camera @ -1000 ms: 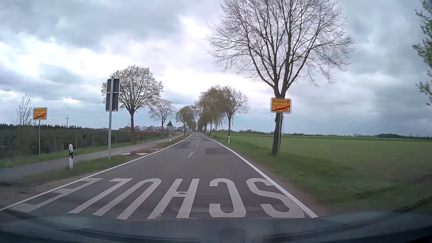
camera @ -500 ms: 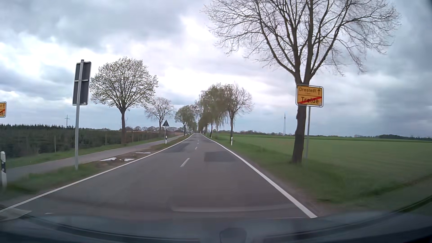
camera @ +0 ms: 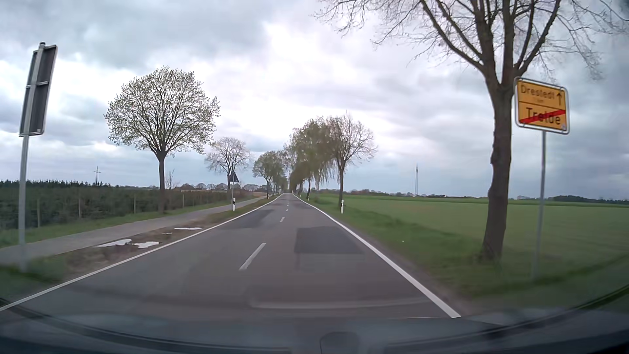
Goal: Follow the waypoints while adhering to traffic rules and regulations
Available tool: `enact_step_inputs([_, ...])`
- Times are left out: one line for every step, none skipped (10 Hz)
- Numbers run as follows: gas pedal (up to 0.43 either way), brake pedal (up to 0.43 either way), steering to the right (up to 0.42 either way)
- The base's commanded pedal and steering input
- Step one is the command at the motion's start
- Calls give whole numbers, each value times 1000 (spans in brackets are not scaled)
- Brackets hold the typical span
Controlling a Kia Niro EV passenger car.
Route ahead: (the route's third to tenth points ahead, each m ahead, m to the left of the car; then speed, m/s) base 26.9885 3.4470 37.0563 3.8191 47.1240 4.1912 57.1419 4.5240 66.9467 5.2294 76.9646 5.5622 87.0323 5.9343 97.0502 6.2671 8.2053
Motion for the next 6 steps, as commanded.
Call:
enact_step_inputs([157,0,-4])
enact_step_inputs([169,0,-4])
enact_step_inputs([169,0,-4])
enact_step_inputs([177,0,-4])
enact_step_inputs([177,0,-4])
enact_step_inputs([189,0,-4])
